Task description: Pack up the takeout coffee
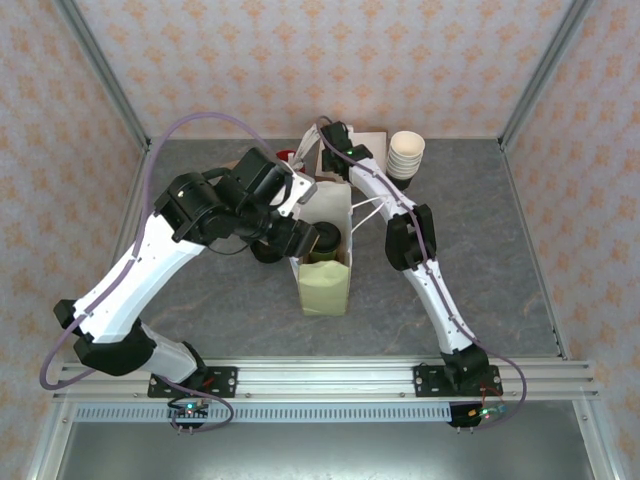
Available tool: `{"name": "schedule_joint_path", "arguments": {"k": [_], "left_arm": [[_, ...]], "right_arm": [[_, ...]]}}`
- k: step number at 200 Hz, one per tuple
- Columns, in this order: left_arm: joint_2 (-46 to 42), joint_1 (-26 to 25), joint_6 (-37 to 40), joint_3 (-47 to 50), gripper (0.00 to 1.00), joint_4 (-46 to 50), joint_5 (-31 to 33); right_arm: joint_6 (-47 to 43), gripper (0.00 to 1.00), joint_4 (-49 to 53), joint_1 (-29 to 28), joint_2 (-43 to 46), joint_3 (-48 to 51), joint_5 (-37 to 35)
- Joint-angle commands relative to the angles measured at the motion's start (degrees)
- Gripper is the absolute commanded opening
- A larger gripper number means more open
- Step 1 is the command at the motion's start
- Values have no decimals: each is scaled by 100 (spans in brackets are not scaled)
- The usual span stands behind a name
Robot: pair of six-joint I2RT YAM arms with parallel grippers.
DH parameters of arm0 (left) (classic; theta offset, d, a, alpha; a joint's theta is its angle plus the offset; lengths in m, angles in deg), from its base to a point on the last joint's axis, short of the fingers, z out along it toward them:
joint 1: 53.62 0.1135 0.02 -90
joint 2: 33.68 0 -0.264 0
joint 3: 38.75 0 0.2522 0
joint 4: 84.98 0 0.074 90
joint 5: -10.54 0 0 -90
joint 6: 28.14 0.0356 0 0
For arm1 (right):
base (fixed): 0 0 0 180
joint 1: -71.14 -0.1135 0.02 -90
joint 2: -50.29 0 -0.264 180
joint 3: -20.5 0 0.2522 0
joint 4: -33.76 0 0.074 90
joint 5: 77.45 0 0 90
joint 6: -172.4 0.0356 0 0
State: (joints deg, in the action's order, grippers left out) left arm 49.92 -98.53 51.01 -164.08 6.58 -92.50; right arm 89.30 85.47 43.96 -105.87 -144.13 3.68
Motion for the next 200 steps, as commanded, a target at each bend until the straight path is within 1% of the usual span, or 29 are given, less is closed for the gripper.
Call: {"name": "schedule_joint_path", "arguments": {"k": [1, 14, 45, 80, 137, 164, 200], "left_arm": [[-208, 13, -112, 63, 61, -128, 189], [-239, 8, -147, 48, 63, -120, 249], [-445, 11, -231, 128, 70, -288, 459], [-636, 9, -277, 197, 75, -393, 733], [-746, 8, -364, 257, 77, -441, 816], [-761, 11, -389, 240, 77, -440, 846], [-758, 9, -374, 267, 78, -469, 880]], "right_arm": [[-13, 69, -105, 73, 79, -119, -326], [75, 70, -96, 116, 77, -86, -333], [215, 72, -88, 237, 20, -39, -216], [229, 73, -79, 274, -85, -48, -134], [277, 74, -52, 322, -231, -151, -99], [455, 74, 103, 371, -239, -158, 11], [418, 73, 223, 377, -266, -128, 94]]}}
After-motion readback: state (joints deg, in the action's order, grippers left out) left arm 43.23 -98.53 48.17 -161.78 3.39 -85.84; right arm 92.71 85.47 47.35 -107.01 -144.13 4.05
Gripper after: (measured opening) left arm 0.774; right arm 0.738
